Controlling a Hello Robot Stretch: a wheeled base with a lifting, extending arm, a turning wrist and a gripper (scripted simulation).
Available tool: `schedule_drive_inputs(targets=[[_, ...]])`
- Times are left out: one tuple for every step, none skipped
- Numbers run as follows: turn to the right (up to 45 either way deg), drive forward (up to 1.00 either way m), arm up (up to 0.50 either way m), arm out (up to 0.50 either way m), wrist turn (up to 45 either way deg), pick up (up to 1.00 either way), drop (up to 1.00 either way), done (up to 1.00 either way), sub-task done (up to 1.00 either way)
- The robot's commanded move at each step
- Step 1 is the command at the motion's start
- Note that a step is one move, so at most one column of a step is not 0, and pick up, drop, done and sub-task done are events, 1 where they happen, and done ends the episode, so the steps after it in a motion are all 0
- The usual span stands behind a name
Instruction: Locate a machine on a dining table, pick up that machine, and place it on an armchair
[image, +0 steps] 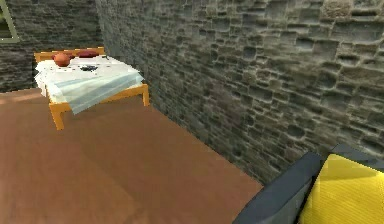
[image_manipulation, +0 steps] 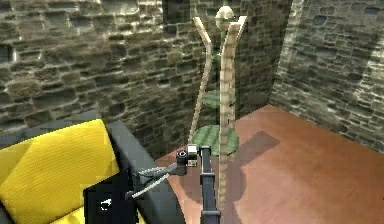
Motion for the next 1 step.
schedule_drive_inputs(targets=[[0.0,0.00,0.00,-0.08,0.0,0.00,0.00,0.00,0.00]])
